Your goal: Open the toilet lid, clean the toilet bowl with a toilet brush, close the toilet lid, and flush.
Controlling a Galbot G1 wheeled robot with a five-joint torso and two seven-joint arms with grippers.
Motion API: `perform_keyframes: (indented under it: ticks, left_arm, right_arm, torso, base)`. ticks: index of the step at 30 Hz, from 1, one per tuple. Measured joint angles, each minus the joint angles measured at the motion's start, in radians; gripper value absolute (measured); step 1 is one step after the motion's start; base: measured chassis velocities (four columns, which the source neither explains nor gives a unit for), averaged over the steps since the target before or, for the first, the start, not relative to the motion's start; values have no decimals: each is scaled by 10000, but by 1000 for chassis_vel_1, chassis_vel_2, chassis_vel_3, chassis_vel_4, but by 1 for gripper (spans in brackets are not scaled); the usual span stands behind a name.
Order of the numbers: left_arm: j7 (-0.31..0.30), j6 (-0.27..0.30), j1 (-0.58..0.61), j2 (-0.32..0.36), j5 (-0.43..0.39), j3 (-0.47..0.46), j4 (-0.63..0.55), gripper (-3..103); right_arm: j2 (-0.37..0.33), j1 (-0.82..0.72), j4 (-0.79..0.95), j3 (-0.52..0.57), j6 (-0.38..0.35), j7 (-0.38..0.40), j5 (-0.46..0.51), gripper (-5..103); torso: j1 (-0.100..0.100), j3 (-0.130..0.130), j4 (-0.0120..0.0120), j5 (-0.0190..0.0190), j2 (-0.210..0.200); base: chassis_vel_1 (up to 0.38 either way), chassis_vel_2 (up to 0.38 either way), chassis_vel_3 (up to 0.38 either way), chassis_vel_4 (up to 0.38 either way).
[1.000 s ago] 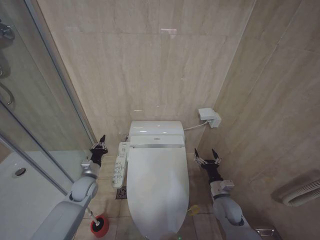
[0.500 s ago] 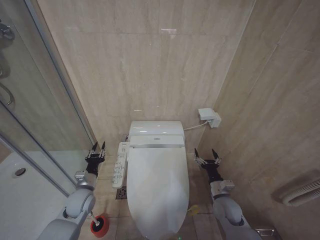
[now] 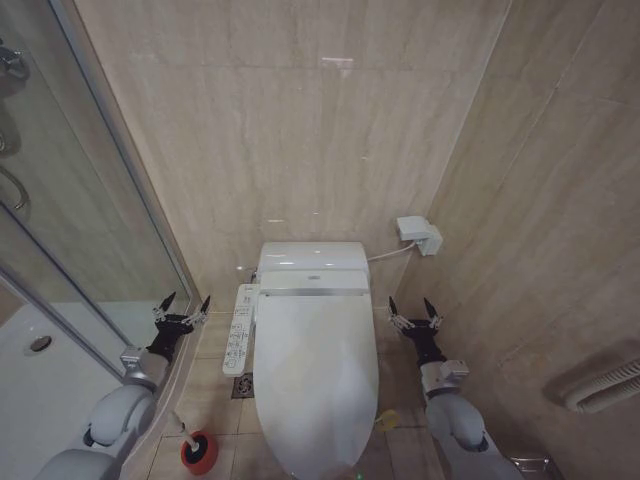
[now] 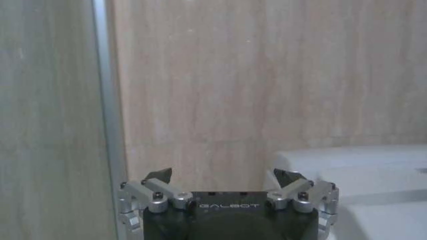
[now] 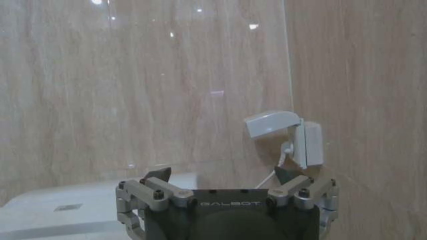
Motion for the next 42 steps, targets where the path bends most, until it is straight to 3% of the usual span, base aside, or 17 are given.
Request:
perform_keyframes:
  ticks: [1, 2, 3, 10, 15, 20, 42]
  left_arm:
    - [416, -108, -464, -385, -65, -390, 623, 92]
    - [416, -108, -464, -385, -65, -390, 623, 92]
    - [508, -121, -628, -495, -144, -526, 814, 100]
    - [677, -256, -1340, -522, -212, -360, 1388, 100]
    - [283, -357, -1754, -761, -214, 455, 1388, 100]
    - [20, -369, -2029, -1422, -73, 1018, 1384, 100]
    - [-546, -304, -1348, -2053, 630, 1185, 890, 100]
  right_arm:
    - [0, 0, 0, 0, 0, -1, 0, 100]
    - [0, 0, 0, 0, 0, -1, 0, 100]
    - [0, 0, 0, 0, 0, 0, 0, 100]
    - [0, 0, 0, 0, 0, 0, 0, 100]
    - [0, 0, 0, 1, 0, 0, 0, 100]
    - [0, 0, 0, 0, 0, 0, 0, 100]
    - [0, 0, 0, 0, 0, -1, 0, 100]
  torso:
    - [1, 1, -2, 0, 0]
    - [1, 1, -2, 0, 0]
    - [1, 1, -3, 0, 0]
    - [1, 1, 0, 2, 0]
    - [1, 1, 0, 4, 0]
    - [1, 1, -4, 3, 0]
    - [0, -1, -1, 2, 0]
  base:
    - [0, 0, 0, 0]
    - [0, 0, 0, 0]
    - [0, 0, 0, 0]
    - [0, 0, 0, 0]
    - [0, 0, 0, 0]
    - [0, 0, 0, 0]
    - [0, 0, 0, 0]
